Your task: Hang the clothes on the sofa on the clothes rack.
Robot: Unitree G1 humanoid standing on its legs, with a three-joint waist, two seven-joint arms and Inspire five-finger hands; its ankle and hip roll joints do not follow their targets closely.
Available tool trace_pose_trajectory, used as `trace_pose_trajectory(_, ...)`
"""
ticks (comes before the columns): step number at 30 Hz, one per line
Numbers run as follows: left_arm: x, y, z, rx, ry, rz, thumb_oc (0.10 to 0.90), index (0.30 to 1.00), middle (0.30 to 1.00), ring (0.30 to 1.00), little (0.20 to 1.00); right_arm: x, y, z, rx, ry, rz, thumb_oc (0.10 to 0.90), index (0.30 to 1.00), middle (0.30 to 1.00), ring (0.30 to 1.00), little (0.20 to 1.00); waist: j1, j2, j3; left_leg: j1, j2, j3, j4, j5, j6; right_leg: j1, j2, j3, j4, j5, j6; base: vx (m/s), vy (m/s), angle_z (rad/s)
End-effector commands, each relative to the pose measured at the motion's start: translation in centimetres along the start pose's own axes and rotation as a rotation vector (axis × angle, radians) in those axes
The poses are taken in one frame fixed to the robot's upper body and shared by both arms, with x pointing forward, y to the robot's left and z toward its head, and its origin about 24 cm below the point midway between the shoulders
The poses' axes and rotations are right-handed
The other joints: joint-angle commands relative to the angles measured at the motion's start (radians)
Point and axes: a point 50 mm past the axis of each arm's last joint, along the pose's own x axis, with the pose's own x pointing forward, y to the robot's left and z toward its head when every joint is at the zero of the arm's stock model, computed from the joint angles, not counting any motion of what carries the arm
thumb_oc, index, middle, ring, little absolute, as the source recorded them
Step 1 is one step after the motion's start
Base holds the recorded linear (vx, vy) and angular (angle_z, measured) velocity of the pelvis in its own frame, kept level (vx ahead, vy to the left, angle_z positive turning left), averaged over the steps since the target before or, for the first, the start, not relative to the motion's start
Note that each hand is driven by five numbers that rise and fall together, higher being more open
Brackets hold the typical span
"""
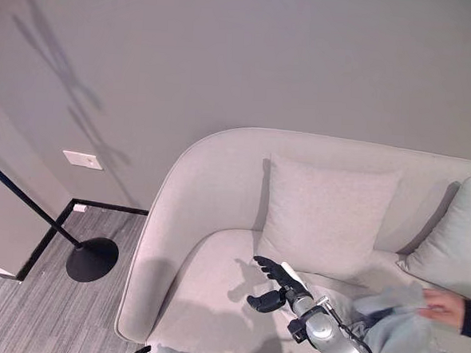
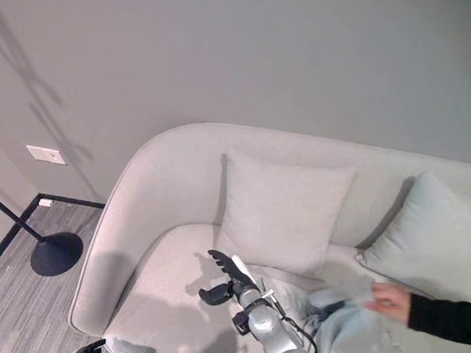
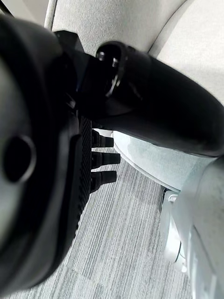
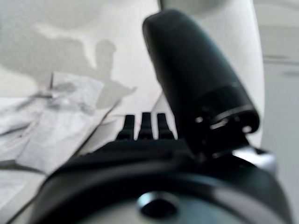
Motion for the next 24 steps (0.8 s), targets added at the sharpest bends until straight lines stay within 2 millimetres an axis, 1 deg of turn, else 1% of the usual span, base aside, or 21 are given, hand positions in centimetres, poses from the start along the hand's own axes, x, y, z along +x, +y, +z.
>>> trace_pose_trajectory(1,0.1,-0.9,0.2,0.060,0.016,-0.016,0.800,0.900,0.900,0.900,0.900,1.0,-0.7,4.3,-0.043,-0.202,-0.020,0.800,0.900,0.900,0.900,0.900,0.018,-0.004,-0.011,0.055,0.046,-0.052,0.003,-0.136,-0.039,0.014,-0.020,-0.037,0.014,-0.082,0.031,0.00,0.000,0.00)
trace_pose_trajectory(4,0.1,-1.1,0.1,0.073,0.014,-0.019,0.800,0.900,0.900,0.900,0.900,0.9,-0.7,3.6,-0.061,-0.173,-0.030,0.800,0.900,0.900,0.900,0.900,0.014,-0.002,-0.010,0.056,0.045,-0.050,0.003,-0.137,-0.039,0.013,-0.021,-0.035,0.014,-0.082,0.031,0.00,0.000,0.00)
trace_pose_trajectory(6,0.1,-1.1,0.1,0.080,0.014,-0.021,0.800,0.900,0.900,0.900,0.900,0.8,-1.2,2.8,-0.078,-0.136,-0.060,0.800,0.900,0.900,0.900,0.900,0.012,0.000,-0.008,0.057,0.045,-0.048,0.003,-0.138,-0.039,0.013,-0.021,-0.035,0.014,-0.081,0.032,0.00,0.000,0.00)
trace_pose_trajectory(8,0.0,-1.1,0.0,0.089,0.017,-0.018,0.800,0.900,0.900,0.900,0.900,0.6,-2.1,2.1,-0.106,-0.105,-0.106,0.800,0.900,0.900,0.900,0.900,0.010,0.003,-0.008,0.057,0.045,-0.047,0.003,-0.139,-0.039,0.012,-0.021,-0.034,0.014,-0.081,0.033,0.00,0.000,0.00)
trace_pose_trajectory(9,0.0,-1.1,-0.1,0.098,0.016,-0.018,0.800,0.900,0.900,0.900,0.900,0.3,-3.2,1.3,-0.161,-0.073,-0.160,0.800,0.900,0.900,0.900,0.900,0.006,0.004,-0.009,0.058,0.045,-0.046,0.003,-0.140,-0.038,0.013,-0.022,-0.033,0.014,-0.081,0.035,0.00,0.000,0.00)
trace_pose_trajectory(10,0.0,-1.1,-0.1,0.105,0.015,-0.018,0.800,0.900,0.900,0.900,0.900,0.1,-3.8,1.0,-0.188,-0.059,-0.186,0.800,0.900,0.900,0.900,0.900,0.006,0.006,-0.010,0.058,0.045,-0.046,0.003,-0.141,-0.038,0.013,-0.022,-0.033,0.014,-0.081,0.035,0.00,0.000,0.00)
trace_pose_trajectory(12,0.0,-1.2,0.0,0.120,0.001,-0.018,0.800,0.900,0.900,0.900,0.900,-0.7,-6.4,0.0,-0.269,-0.011,-0.302,0.800,0.900,0.900,0.900,0.900,0.001,0.008,-0.010,0.057,0.045,-0.045,0.003,-0.143,-0.037,0.010,-0.023,-0.031,0.014,-0.080,0.038,0.00,0.000,0.00)
trace_pose_trajectory(14,-0.1,-1.1,-0.2,0.132,0.001,-0.020,0.800,0.900,0.900,0.900,0.900,-1.7,-9.1,-1.3,-0.268,0.059,-0.432,0.800,0.900,0.900,0.900,0.900,-0.004,0.010,-0.013,0.055,0.047,-0.043,0.003,-0.143,-0.036,0.008,-0.024,-0.028,0.014,-0.079,0.039,0.00,0.000,0.00)
trace_pose_trajectory(15,-0.1,-0.9,-0.6,0.140,0.017,-0.022,0.800,0.900,0.900,0.900,0.900,-2.6,-11.2,-2.2,-0.254,0.104,-0.534,0.800,0.900,0.900,0.900,0.900,-0.006,0.012,-0.014,0.056,0.047,-0.039,0.003,-0.145,-0.035,0.006,-0.023,-0.023,0.014,-0.077,0.039,0.02,0.013,-0.04)
trace_pose_trajectory(16,-0.2,-0.9,-0.9,0.147,0.027,-0.029,0.800,0.900,0.900,0.900,0.900,-3.8,-13.2,-3.3,-0.289,0.165,-0.603,0.800,0.900,0.900,0.900,0.900,-0.011,0.013,-0.016,0.057,0.046,-0.038,0.003,-0.148,-0.033,0.005,-0.024,-0.019,0.014,-0.076,0.040,0.02,0.004,-0.05)
trace_pose_trajectory(17,-0.2,-0.8,-0.9,0.157,0.027,-0.036,0.800,0.900,0.900,0.900,0.900,-4.4,-14.4,-3.7,-0.318,0.193,-0.632,0.800,0.900,0.900,0.900,0.900,-0.011,0.012,-0.016,0.058,0.046,-0.038,0.003,-0.149,-0.033,0.004,-0.024,-0.018,0.014,-0.075,0.041,0.01,-0.020,-0.04)
trace_pose_trajectory(18,-0.2,-0.8,-0.9,0.184,0.022,-0.055,0.800,0.900,0.900,0.900,0.900,-5.4,-16.2,-5.0,-0.335,0.272,-0.675,0.800,0.900,0.900,0.900,0.900,-0.011,0.010,-0.017,0.057,0.046,-0.036,0.003,-0.149,-0.033,0.001,-0.024,-0.016,0.014,-0.074,0.042,0.00,0.000,0.00)
trace_pose_trajectory(19,-0.2,-0.9,-0.9,0.183,0.022,-0.055,0.800,0.900,0.900,0.900,0.900,-5.4,-16.2,-5.0,-0.335,0.272,-0.675,0.800,0.900,0.900,0.900,0.900,-0.011,0.010,-0.017,0.057,0.046,-0.035,0.003,-0.149,-0.033,0.001,-0.024,-0.015,0.014,-0.074,0.042,-0.02,-0.075,-0.04)
trace_pose_trajectory(20,0.0,-0.8,-0.3,0.229,0.004,-0.084,0.800,0.900,0.900,0.900,0.900,-6.5,-19.7,-6.8,-0.250,0.412,-0.732,0.800,0.900,0.900,0.900,0.900,-0.006,0.010,-0.009,0.051,0.047,-0.031,0.003,-0.142,-0.037,-0.008,-0.022,-0.008,0.014,-0.071,0.041,-0.02,-0.058,-0.06)
trace_pose_trajectory(21,0.0,-0.8,-0.2,0.228,0.004,-0.085,0.800,0.900,0.900,0.900,0.900,-6.5,-19.7,-6.7,-0.251,0.411,-0.732,0.800,0.900,0.900,0.900,0.900,-0.006,0.011,-0.009,0.051,0.047,-0.031,0.003,-0.142,-0.037,-0.008,-0.022,-0.008,0.014,-0.071,0.041,-0.03,-0.072,-0.10)
trace_pose_trajectory(24,0.0,-0.8,-0.1,0.246,0.001,-0.101,0.800,0.900,0.900,0.900,0.900,-6.8,-21.2,-7.1,-0.194,0.466,-0.751,0.800,0.900,0.900,0.900,0.900,-0.003,0.017,-0.001,0.047,0.050,-0.026,0.003,-0.136,-0.041,-0.014,-0.021,-0.004,0.014,-0.070,0.040,-0.01,-0.040,-0.10)
